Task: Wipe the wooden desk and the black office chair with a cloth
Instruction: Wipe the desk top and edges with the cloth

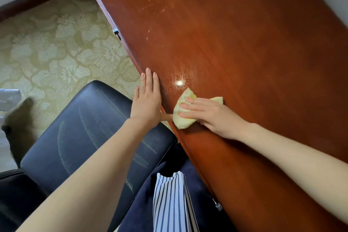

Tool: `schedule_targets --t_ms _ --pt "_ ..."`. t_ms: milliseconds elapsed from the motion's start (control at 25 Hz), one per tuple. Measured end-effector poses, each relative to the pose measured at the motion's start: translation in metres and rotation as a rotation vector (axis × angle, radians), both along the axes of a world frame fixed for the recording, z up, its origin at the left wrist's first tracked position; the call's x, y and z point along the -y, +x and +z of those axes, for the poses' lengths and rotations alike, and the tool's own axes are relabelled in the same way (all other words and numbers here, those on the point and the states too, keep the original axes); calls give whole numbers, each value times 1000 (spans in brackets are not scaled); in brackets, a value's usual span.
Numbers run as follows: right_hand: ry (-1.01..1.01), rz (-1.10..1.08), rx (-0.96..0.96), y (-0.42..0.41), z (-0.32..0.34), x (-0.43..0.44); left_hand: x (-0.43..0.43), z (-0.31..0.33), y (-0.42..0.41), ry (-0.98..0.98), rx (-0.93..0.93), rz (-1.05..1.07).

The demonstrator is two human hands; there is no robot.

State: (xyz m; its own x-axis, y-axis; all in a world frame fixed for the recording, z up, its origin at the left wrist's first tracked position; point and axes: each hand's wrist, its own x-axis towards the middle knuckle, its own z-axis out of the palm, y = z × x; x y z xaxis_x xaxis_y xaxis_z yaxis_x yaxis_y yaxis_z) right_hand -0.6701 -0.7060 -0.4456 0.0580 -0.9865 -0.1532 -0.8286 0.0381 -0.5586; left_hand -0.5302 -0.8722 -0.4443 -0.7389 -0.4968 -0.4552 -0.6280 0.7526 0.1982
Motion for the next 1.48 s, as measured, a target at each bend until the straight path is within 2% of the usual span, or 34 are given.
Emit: schedule_targets --t_ms 80,160,320,520,640,720,800,960,1160,1360,1480 --pt "-20 77 -78 -16 3 -2 0 1 -1 18 5 6" --pt "9 20 -121 -37 3 4 0 2 -1 24 15 6" --pt "59 -357 -137 -98 2 21 1 1 -1 15 16 4" --pt "95 -715 -205 -160 0 53 1 1 -3 11 40 -4" --pt "86 -1025 -182 -169 -5 77 0 3 -5 -4 60 -7" --pt "33 -1127 -218 -155 -10 89 0 3 -6 -15 73 -13" --pt "-47 -1082 -245 -128 -14 91 0 4 -7 -17 82 -17" --pt "-170 -782 -173 -66 -17 66 0 6 -5 -34 91 -17" --pt "-198 -380 -117 -3 -12 10 3 12 -10 -110 110 -36" --pt "-186 -11 -156 -25 -3 -29 8 16 -30 -194 -64 -77" --pt "-156 -10 -201 -62 2 -32 9 11 -53 -179 -16 -140"
